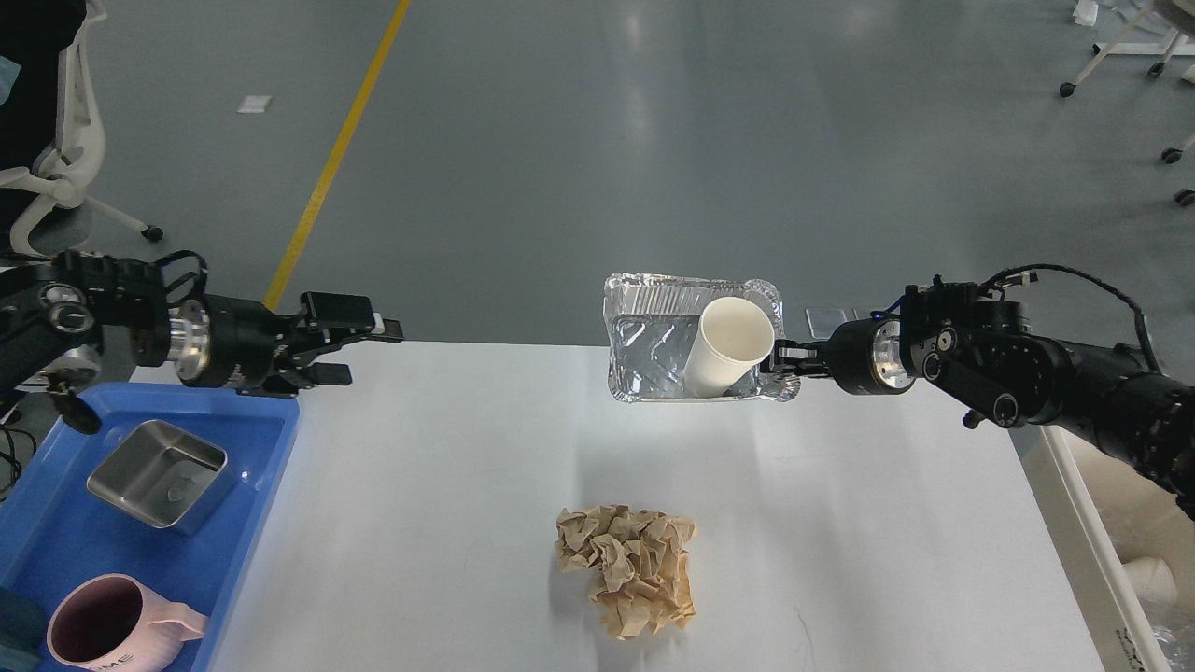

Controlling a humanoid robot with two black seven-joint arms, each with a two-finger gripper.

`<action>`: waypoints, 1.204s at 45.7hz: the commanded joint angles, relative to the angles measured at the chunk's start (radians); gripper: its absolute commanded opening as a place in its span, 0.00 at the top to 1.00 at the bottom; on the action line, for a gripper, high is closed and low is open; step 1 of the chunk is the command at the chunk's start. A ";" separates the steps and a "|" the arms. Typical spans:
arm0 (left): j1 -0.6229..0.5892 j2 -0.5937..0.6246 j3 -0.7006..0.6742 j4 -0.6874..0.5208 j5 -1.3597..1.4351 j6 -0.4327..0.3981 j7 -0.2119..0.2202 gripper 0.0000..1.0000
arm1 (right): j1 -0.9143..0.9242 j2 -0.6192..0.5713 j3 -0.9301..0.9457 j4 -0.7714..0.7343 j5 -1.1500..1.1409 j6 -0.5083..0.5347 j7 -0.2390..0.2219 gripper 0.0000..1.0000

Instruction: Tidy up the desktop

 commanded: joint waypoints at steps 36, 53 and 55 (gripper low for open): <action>0.012 -0.486 0.157 0.033 0.044 0.047 0.263 0.01 | -0.006 -0.048 0.000 0.000 0.002 0.001 0.000 1.00; 0.067 -0.545 0.188 0.090 0.047 0.052 0.275 0.02 | -0.015 -0.054 0.000 0.000 0.002 -0.001 0.000 1.00; 0.067 -0.561 0.196 0.116 0.047 0.050 0.274 0.05 | -0.017 -0.054 0.000 0.000 0.002 -0.002 0.000 1.00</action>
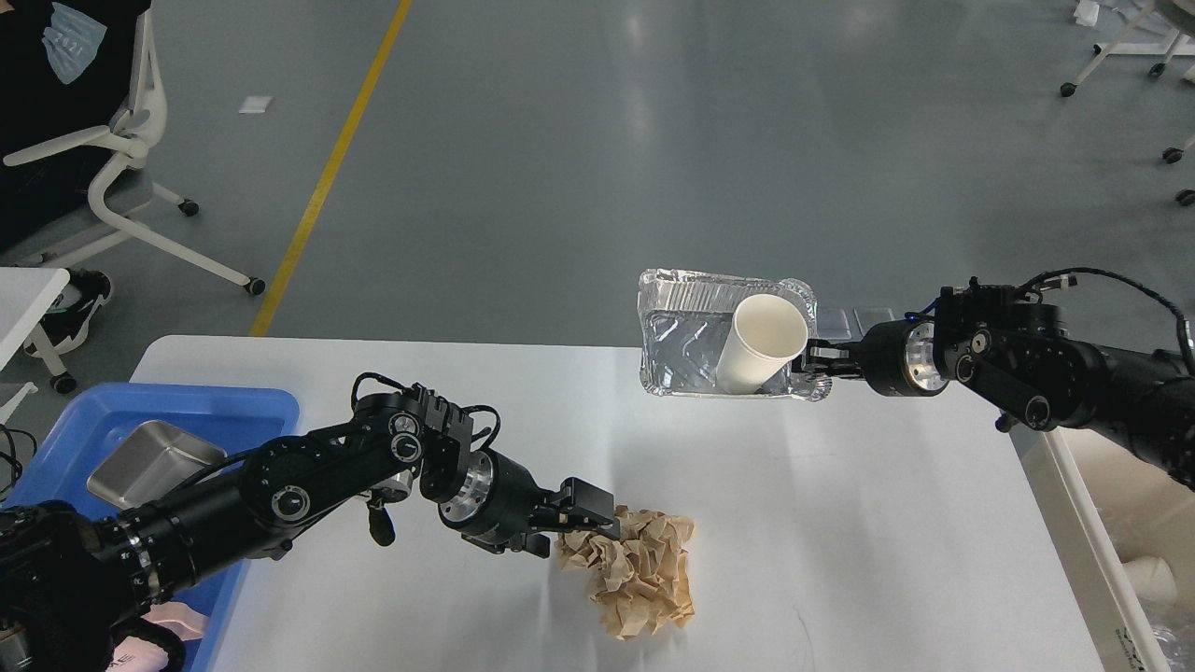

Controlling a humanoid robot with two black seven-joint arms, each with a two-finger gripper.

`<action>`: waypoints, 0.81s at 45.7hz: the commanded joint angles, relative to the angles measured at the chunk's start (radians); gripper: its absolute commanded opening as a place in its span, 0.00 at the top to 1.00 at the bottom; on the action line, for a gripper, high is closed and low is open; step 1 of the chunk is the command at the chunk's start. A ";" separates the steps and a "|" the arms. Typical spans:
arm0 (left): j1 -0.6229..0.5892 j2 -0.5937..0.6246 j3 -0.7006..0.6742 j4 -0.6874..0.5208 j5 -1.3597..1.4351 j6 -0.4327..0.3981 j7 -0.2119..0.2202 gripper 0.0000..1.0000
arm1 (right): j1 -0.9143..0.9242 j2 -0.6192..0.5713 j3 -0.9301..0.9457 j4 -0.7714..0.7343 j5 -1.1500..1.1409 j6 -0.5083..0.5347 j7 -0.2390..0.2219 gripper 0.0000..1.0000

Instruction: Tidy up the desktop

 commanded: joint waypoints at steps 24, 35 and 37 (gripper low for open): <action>-0.004 -0.107 0.042 0.130 0.036 0.036 0.007 0.90 | -0.003 -0.008 0.000 0.005 0.000 -0.002 0.000 1.00; -0.011 -0.107 0.042 0.130 0.036 0.025 0.016 1.00 | -0.003 -0.015 0.000 0.008 0.000 -0.002 0.001 1.00; -0.012 -0.107 0.042 0.130 0.036 0.027 0.016 1.00 | -0.003 -0.015 0.000 0.006 0.000 -0.002 0.000 1.00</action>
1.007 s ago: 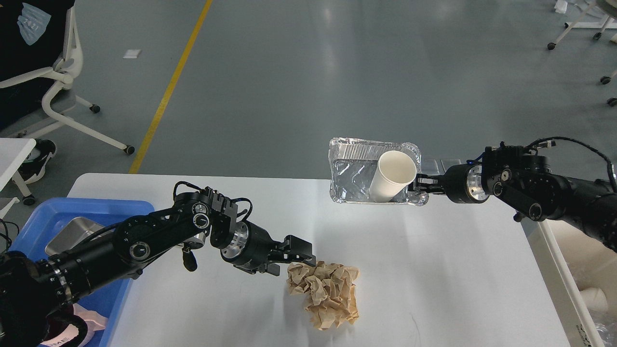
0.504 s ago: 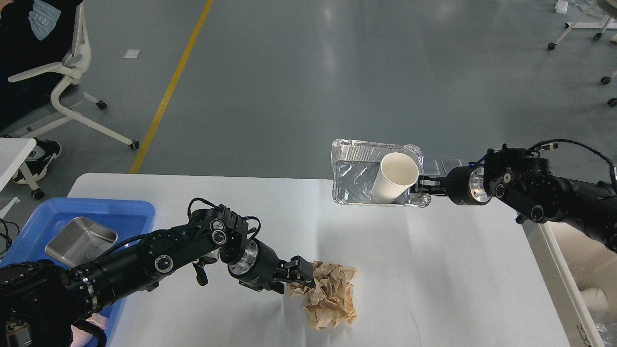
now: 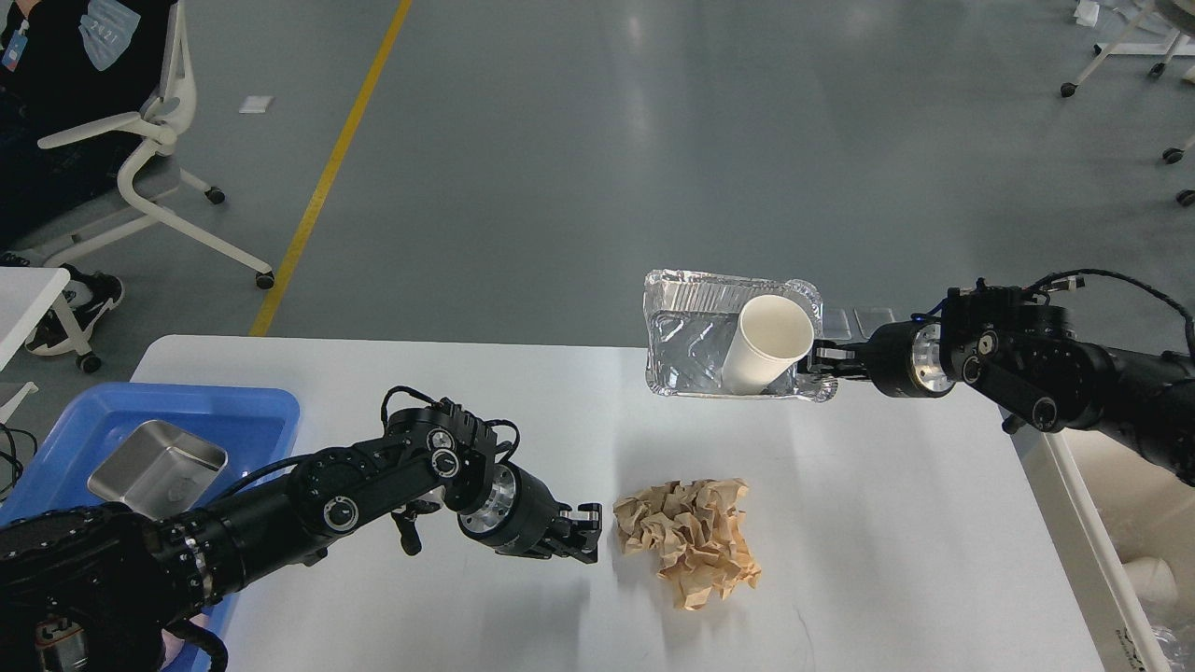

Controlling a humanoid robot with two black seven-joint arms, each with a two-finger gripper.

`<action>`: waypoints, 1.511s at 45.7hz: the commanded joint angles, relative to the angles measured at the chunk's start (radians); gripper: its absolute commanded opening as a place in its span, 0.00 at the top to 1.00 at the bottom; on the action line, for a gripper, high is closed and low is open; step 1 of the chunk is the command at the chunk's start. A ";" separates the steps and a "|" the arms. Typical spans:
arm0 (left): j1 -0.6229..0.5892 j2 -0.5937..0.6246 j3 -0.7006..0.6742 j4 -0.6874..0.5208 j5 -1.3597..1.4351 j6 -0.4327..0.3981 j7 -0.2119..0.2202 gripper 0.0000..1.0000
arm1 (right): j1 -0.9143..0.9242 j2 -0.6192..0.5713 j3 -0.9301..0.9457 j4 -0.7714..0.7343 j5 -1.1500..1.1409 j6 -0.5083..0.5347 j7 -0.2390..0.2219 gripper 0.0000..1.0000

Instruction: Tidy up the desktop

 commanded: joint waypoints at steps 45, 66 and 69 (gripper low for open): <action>0.085 0.393 -0.233 -0.034 -0.037 -0.079 -0.569 0.16 | 0.000 -0.010 0.000 0.002 0.000 0.000 0.000 1.00; 0.197 1.074 -0.221 -0.309 -0.104 -0.004 -0.548 0.08 | 0.009 0.001 0.000 -0.002 0.001 -0.001 0.000 1.00; 0.202 1.157 -0.213 -0.339 -0.161 -0.006 -0.543 0.06 | 0.011 0.004 0.000 -0.004 0.001 -0.001 -0.002 1.00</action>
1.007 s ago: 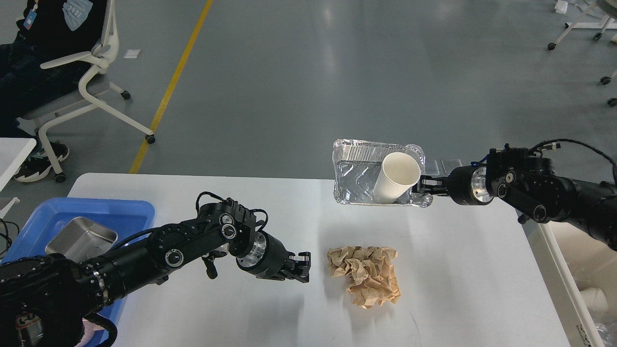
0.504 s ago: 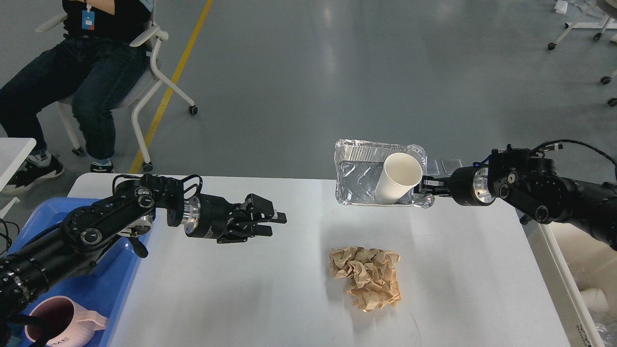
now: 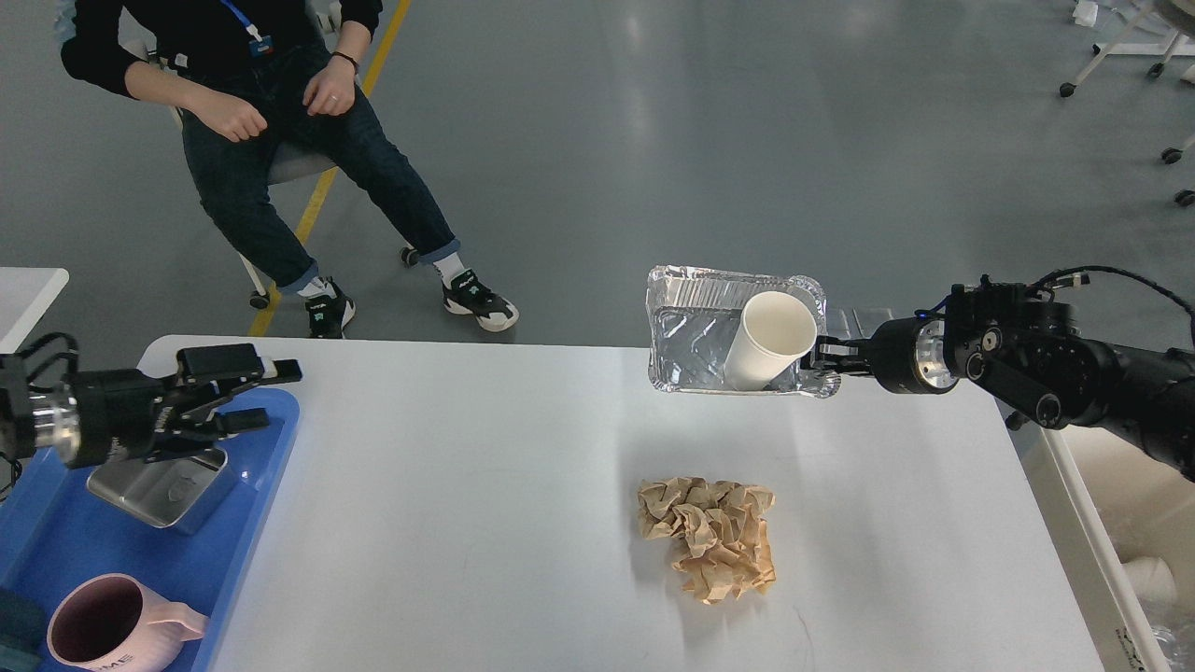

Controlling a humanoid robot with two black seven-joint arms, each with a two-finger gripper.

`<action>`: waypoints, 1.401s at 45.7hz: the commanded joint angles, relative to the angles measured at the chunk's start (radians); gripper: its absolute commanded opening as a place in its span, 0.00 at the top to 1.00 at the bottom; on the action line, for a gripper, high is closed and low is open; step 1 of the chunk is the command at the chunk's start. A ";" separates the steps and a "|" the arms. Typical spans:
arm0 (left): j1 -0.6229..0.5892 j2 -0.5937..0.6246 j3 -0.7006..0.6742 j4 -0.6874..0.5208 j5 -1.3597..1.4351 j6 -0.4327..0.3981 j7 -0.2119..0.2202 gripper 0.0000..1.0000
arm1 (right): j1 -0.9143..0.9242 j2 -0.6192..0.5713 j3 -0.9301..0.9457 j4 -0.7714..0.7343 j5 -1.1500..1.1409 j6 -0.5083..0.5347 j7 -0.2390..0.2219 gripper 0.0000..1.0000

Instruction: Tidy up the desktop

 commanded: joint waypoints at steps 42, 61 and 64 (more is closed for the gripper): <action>-0.079 0.525 -0.013 -0.132 -0.121 -0.199 0.005 0.02 | 0.010 -0.002 0.000 0.005 0.008 -0.001 -0.003 1.00; -0.148 0.378 -0.013 -0.132 -0.109 -0.197 0.095 0.02 | 0.007 -0.022 0.000 0.008 0.011 0.000 -0.003 1.00; -0.164 0.341 -0.013 -0.132 -0.102 -0.195 0.114 0.02 | 0.007 -0.022 0.002 0.008 0.011 0.000 -0.003 1.00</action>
